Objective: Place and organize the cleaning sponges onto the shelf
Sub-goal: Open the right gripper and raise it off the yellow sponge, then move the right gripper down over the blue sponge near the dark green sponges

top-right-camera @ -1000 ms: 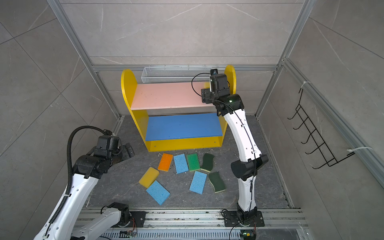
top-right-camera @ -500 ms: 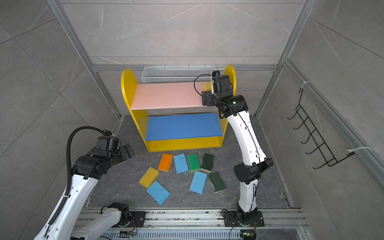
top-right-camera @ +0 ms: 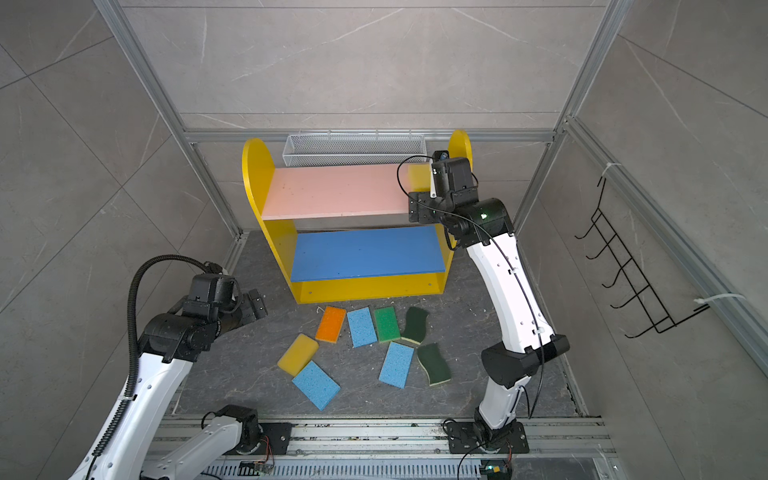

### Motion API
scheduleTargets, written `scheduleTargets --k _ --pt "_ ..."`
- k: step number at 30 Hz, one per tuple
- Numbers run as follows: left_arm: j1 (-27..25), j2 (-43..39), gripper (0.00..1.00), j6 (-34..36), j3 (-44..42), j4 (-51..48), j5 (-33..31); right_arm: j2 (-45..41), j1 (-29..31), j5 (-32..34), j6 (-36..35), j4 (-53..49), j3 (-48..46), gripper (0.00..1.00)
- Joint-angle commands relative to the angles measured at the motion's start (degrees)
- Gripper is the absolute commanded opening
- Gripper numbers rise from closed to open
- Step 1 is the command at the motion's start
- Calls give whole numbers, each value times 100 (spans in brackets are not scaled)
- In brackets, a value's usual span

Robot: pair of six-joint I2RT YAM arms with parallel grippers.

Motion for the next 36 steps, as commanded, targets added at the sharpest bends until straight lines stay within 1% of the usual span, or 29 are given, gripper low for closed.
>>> scheduleTargets --k 1,5,11,15,21,29,36 --pt "-12 18 95 256 271 -180 113 -373 135 -102 240 -264 -241 92" --pt "-12 62 95 330 162 -244 259 -971 263 -201 353 -158 -1043 92" --pt "-12 -184 95 221 -515 77 544 -1963 282 -426 566 37 -2457 92" --pt "-12 -388 94 142 -826 201 704 -2493 282 -573 719 11 -3416 92" --pt "-12 -377 94 -1 -1077 256 913 -3172 281 -849 1069 232 -4805 92" --pt "-12 -360 93 -210 -1587 511 1391 -3671 278 -1326 1631 625 -6416 92" --pt "-38 -318 93 -329 -1965 496 1470 -3734 297 -1466 1850 868 -7094 92"
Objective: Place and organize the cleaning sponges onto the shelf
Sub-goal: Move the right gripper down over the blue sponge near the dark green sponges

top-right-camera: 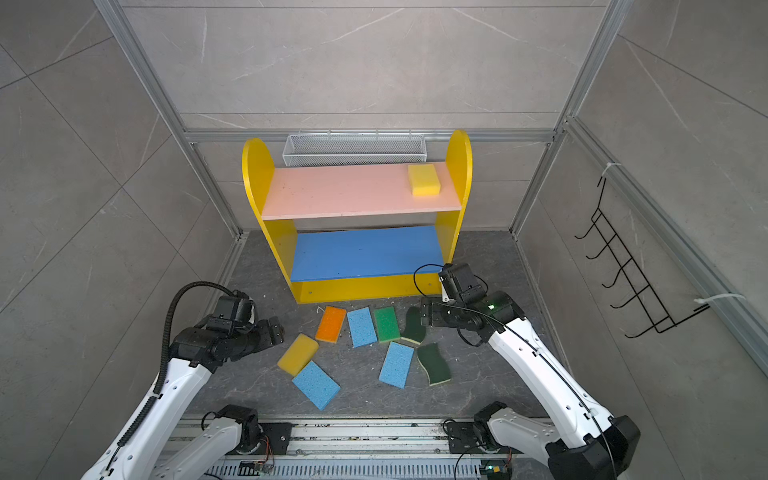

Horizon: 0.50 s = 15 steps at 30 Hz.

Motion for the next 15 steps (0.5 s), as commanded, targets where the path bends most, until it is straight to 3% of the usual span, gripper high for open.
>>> scheduleTargets --k 1,15 --pt "-53 36 93 -141 -67 104 138 -76 7 -192 286 296 -255 92" --pt "-1017 530 93 -685 -332 449 -194 -116 15 -523 689 710 -980 92"
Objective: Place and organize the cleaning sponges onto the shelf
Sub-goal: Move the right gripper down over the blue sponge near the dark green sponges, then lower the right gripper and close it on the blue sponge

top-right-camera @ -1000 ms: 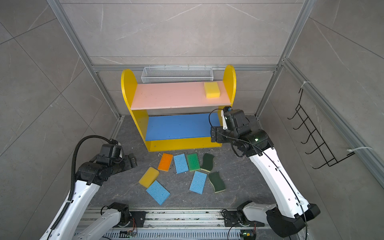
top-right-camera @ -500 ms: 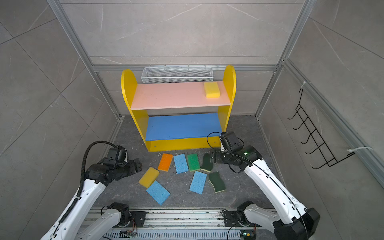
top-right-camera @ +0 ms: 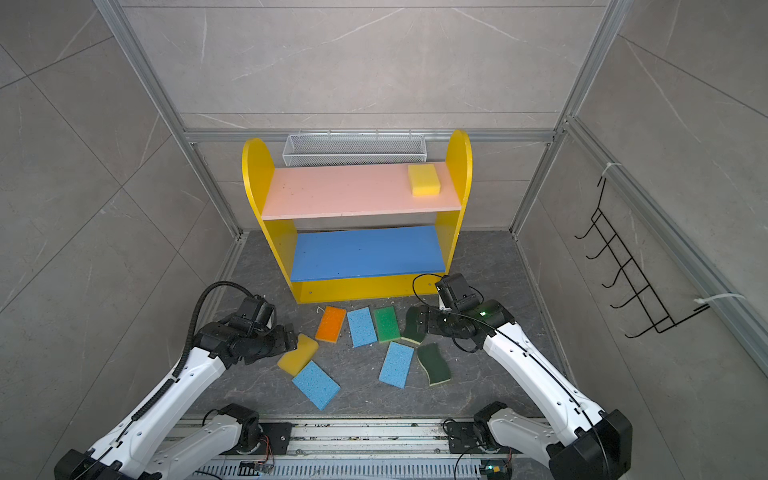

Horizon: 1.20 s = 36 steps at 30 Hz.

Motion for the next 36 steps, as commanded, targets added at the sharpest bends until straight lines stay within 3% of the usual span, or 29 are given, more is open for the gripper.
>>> scheduleTargets --k 1,6,21,26,36 --pt "-186 47 93 -299 -58 203 -161 -75 20 -206 239 175 -212 92" --pt "-431 99 93 -457 -104 314 -269 -147 139 -357 686 348 -583 91" --pt "-974 224 93 -705 -293 564 -375 153 2115 482 2356 920 -1338 91" --pt "-1138 191 93 -864 -332 745 -398 656 2758 887 3265 1129 -1336 91" --pt "-1259 35 93 -790 -263 894 -452 1910 3466 1375 4033 966 -816 97"
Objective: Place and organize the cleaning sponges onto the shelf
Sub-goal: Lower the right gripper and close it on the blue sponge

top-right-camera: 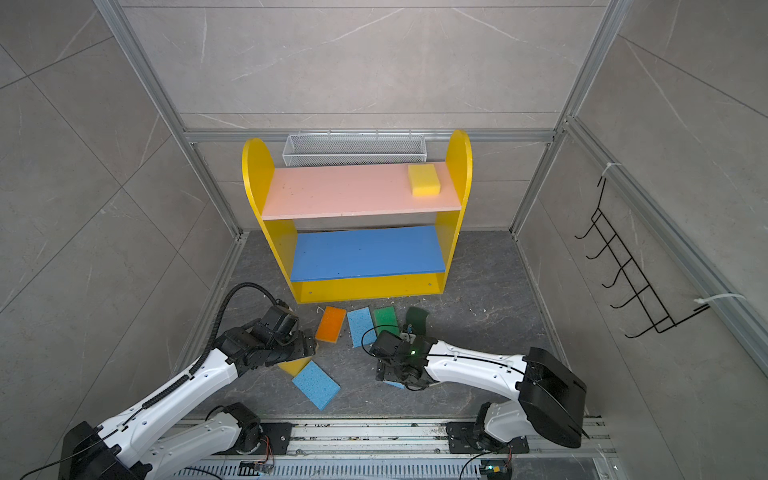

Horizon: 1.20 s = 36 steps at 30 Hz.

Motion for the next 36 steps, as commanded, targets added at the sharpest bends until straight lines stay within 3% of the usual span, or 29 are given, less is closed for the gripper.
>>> scheduleTargets --k 1,19,36 --pt "-21 -163 93 40 89 46 -171 197 86 288 501 -84 167 98" --pt "-24 -305 94 126 35 -139 -358 1294 86 268 739 -206 696 99" --pt "-27 -301 94 60 53 -204 -431 1671 -73 19 727 -320 614 97"
